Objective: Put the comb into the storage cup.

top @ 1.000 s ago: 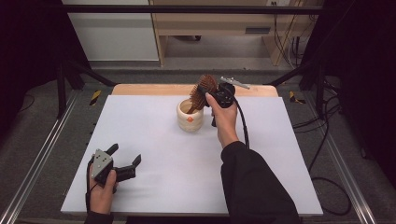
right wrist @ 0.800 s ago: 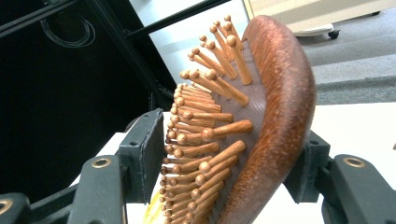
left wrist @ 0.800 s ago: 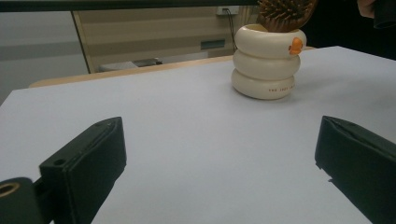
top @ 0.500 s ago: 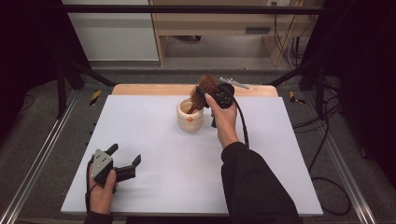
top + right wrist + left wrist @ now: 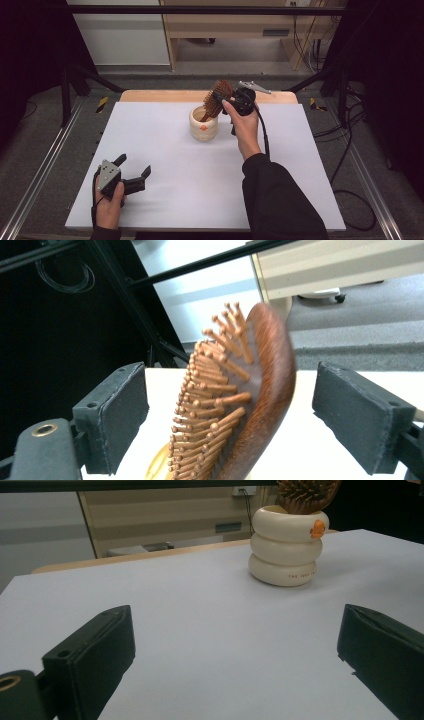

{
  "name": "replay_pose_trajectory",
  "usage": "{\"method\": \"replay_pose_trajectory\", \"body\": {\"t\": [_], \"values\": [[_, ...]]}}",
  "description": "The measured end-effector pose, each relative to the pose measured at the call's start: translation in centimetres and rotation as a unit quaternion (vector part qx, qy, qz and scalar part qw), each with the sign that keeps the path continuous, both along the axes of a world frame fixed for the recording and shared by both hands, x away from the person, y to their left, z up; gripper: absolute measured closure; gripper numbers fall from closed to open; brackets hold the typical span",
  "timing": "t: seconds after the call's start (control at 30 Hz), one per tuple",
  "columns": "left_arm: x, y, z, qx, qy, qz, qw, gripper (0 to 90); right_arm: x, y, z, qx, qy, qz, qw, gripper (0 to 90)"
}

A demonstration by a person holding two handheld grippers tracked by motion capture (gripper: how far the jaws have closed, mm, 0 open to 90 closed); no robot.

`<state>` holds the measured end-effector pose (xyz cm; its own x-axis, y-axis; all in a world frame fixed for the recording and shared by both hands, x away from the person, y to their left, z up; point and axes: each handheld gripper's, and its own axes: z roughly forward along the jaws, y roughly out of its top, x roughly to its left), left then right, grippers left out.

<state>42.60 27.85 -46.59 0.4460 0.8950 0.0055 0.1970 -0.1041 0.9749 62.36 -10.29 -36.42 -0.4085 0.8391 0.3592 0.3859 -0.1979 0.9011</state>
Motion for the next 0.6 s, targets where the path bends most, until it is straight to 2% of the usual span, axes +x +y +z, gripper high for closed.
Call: {"method": "replay_pose_trajectory", "body": {"t": [0.3,0.37,0.47,0.6], "values": [[0.0,0.0,0.0,0.000,0.000,0.001,1.0000,2.0,-0.7,-1.5,0.7,-0.008,-0.009,-0.016,0.9998,12.4],[0.1,0.0,0.0,0.000,0.000,0.001,1.0000,2.1,-0.8,-1.7,0.8,-0.024,-0.009,-0.016,0.9995,12.6],[0.1,0.0,-0.1,0.003,0.002,0.000,1.0000,2.1,-1.0,-2.1,1.0,-0.023,-0.013,-0.004,0.9997,10.9],[0.0,0.3,-0.1,-0.002,0.002,0.004,1.0000,2.0,-1.4,-2.3,1.5,-0.029,-0.025,-0.004,0.9992,11.3]]}}
